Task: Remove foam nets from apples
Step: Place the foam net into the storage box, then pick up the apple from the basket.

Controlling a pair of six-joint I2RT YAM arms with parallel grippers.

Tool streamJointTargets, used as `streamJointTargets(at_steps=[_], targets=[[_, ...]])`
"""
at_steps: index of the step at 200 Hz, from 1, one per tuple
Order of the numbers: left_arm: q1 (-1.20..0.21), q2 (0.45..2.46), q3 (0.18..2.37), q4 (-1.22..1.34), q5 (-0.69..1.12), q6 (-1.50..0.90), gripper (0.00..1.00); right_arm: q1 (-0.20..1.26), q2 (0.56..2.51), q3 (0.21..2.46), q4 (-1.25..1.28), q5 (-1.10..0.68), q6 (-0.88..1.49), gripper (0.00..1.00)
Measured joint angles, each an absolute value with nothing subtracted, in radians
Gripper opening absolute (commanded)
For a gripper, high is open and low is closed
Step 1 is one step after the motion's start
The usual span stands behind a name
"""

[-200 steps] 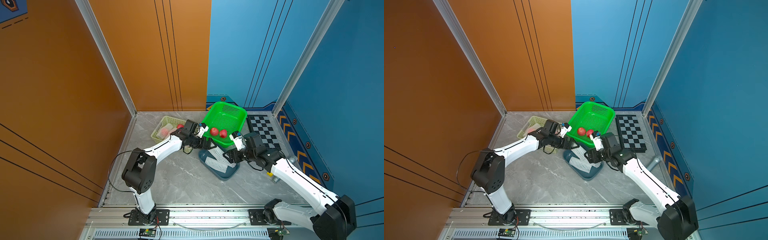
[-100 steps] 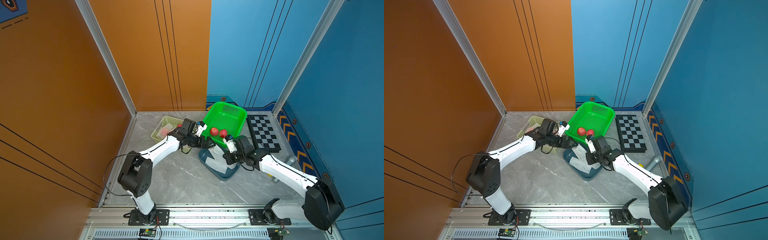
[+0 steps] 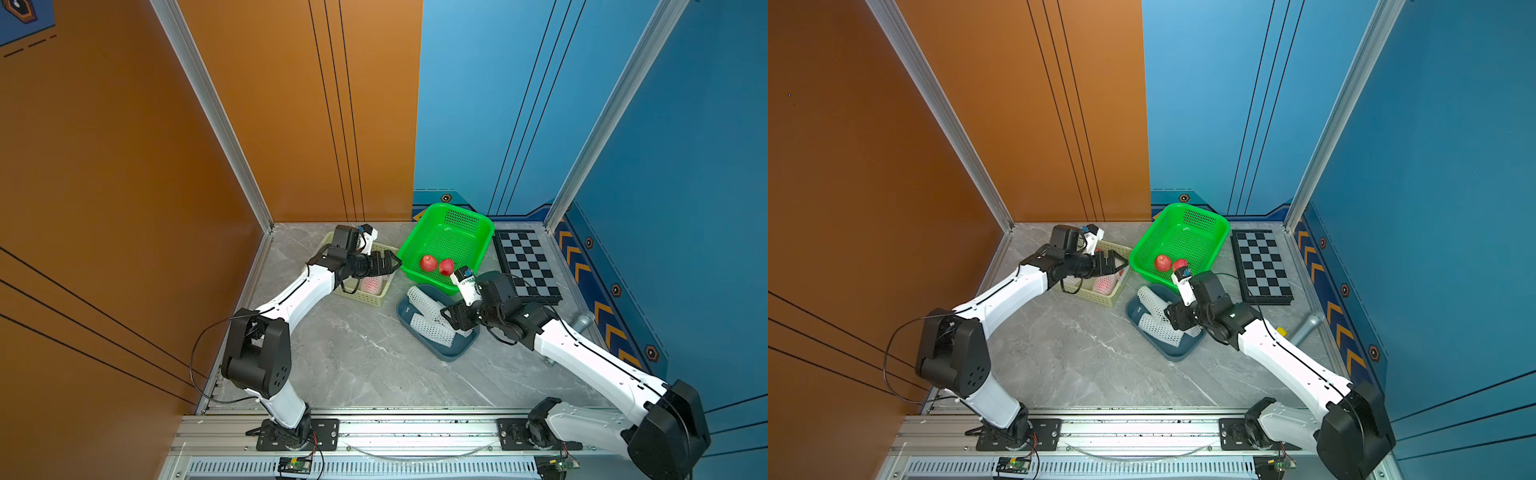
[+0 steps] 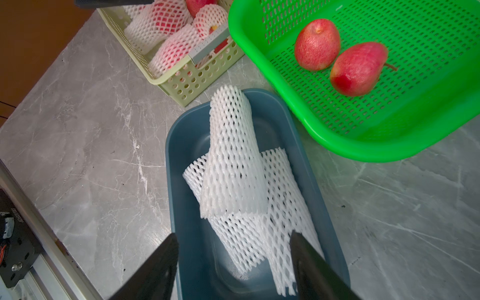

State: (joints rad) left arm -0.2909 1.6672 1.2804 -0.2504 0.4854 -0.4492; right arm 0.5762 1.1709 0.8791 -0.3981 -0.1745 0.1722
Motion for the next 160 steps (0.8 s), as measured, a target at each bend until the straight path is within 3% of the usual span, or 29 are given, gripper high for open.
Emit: streamJointTargets(at_steps=[37,60,71,108,160], targets=[[-0.231,1.735,1.358,-0.236,0.475,-0.462,0.99,0.576,1.132,0.886,-0.422,-0.151,0.165,0.79],[-0.205,1.81,1.437,-0.173,0.484,-0.469,0.88,0.576,1.119,0.886,-0.429,-0.145,0.165,0.8],[-0.195,1.844,1.464,-0.141,0.495,-0.459,0.75,0.576,1.113,0.886,-0.43,-0.141,0.165,0.8],[-0.154,1.964,1.539,-0.104,0.513,-0.42,0.62,0.569,1.062,0.884,-0.438,-0.125,0.166,0.8],[-0.159,1.996,1.588,-0.182,0.456,-0.286,0.61,0.53,1.004,0.869,-0.444,-0.115,0.166,0.81]])
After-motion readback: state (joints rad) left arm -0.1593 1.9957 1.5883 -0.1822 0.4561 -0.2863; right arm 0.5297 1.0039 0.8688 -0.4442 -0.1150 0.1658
